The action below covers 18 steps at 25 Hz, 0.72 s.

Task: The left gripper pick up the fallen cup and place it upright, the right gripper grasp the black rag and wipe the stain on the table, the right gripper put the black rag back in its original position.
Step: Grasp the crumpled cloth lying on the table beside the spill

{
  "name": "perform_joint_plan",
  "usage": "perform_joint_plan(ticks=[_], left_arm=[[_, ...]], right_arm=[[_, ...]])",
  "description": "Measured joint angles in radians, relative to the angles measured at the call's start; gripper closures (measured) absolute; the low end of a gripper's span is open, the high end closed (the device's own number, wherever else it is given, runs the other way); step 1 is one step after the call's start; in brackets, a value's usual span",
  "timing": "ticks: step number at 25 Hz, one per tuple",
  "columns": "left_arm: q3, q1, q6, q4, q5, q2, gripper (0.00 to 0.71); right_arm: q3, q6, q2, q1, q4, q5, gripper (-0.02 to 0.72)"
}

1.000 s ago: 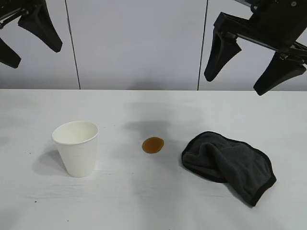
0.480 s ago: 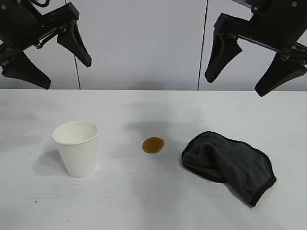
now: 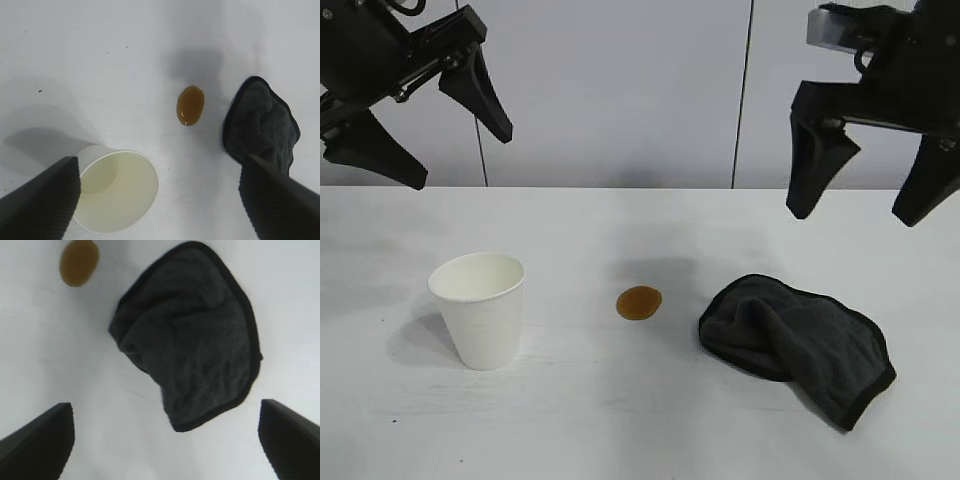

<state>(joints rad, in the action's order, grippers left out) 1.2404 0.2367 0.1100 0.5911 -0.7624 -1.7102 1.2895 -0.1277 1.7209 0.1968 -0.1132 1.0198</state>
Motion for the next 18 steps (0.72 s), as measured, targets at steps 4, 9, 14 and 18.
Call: perform_joint_plan(ticks=[4, 9, 14, 18], left_arm=[[0.000, 0.000, 0.000, 0.000, 0.000, 0.000, 0.086], [0.001, 0.000, 0.000, 0.000, 0.000, 0.000, 0.086], [0.001, 0.000, 0.000, -0.002, 0.000, 0.000, 0.086], [0.001, 0.000, 0.000, -0.003, 0.000, 0.000, 0.086]], right_arm=[[0.000, 0.006, 0.066, 0.047, 0.032, -0.044, 0.009], [0.000, 0.059, 0.169, 0.108, 0.050, -0.098, 0.009], [0.000, 0.113, 0.192, 0.132, 0.113, -0.123, 0.043], [0.000, 0.143, 0.216, 0.131, 0.150, -0.133, 0.059]])
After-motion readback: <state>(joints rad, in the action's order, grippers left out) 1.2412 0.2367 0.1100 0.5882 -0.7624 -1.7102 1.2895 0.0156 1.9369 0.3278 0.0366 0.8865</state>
